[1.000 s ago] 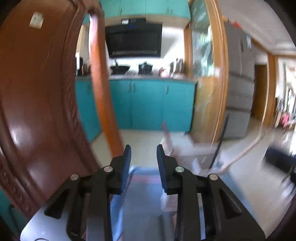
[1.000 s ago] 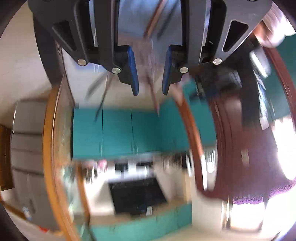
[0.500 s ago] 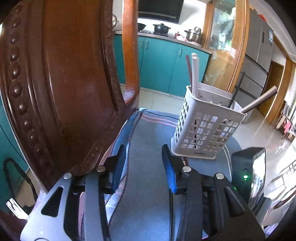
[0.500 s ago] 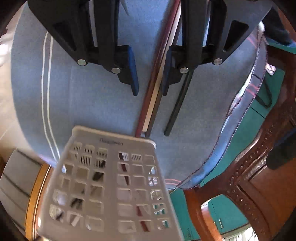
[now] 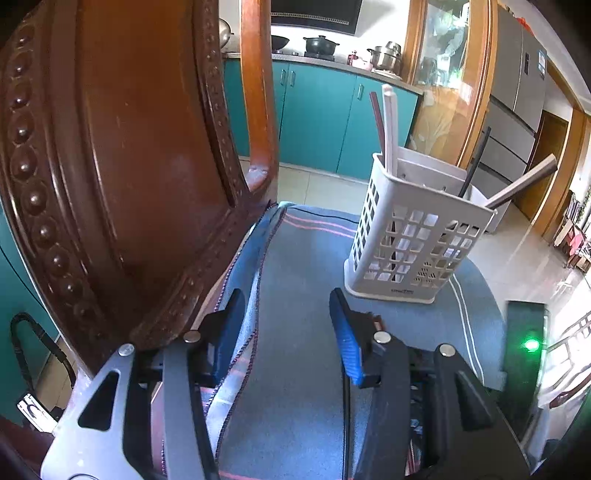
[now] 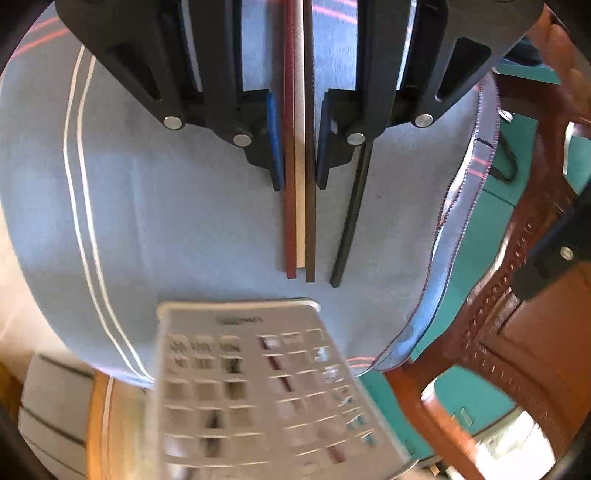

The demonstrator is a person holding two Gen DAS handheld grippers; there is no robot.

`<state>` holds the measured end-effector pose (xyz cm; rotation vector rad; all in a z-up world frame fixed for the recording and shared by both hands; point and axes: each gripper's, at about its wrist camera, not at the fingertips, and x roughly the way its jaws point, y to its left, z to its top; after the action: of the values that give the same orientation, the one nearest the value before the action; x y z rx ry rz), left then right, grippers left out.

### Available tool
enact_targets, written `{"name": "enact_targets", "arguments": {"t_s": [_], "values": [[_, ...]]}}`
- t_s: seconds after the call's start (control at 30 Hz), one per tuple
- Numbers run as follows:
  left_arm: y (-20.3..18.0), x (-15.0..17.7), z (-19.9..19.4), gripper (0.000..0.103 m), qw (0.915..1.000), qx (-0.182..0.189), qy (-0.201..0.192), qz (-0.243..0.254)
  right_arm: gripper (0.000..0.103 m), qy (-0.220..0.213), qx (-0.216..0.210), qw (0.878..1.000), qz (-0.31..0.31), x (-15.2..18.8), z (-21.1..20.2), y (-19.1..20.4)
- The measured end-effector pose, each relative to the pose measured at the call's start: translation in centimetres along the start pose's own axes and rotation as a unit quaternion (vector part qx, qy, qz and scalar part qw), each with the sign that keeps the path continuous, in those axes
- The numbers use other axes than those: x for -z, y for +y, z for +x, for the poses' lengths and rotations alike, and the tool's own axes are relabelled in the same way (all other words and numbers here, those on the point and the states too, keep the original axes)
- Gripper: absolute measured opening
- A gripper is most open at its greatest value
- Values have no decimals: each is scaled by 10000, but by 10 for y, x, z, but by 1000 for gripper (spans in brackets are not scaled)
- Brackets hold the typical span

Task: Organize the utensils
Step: 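Lower both tools back toward the remaining chopsticks on the cloth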

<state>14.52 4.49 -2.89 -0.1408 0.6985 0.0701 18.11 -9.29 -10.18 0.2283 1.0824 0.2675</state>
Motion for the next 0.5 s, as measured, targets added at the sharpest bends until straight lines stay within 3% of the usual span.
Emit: {"name": "enact_targets", "arguments": {"t_s": [0.17, 0.33, 0.5], "values": [[-5, 1, 2, 52, 10000, 31, 39, 43, 18, -394, -280, 9956, 803, 15, -30, -29], [-10, 4, 6, 55, 9999, 32, 83, 126, 19, -504, -225, 9928, 1064, 20, -40, -45], [-8, 4, 12, 58, 9998, -3, 182, 90, 19, -669, 296, 9929, 941, 14, -44, -50]]}}
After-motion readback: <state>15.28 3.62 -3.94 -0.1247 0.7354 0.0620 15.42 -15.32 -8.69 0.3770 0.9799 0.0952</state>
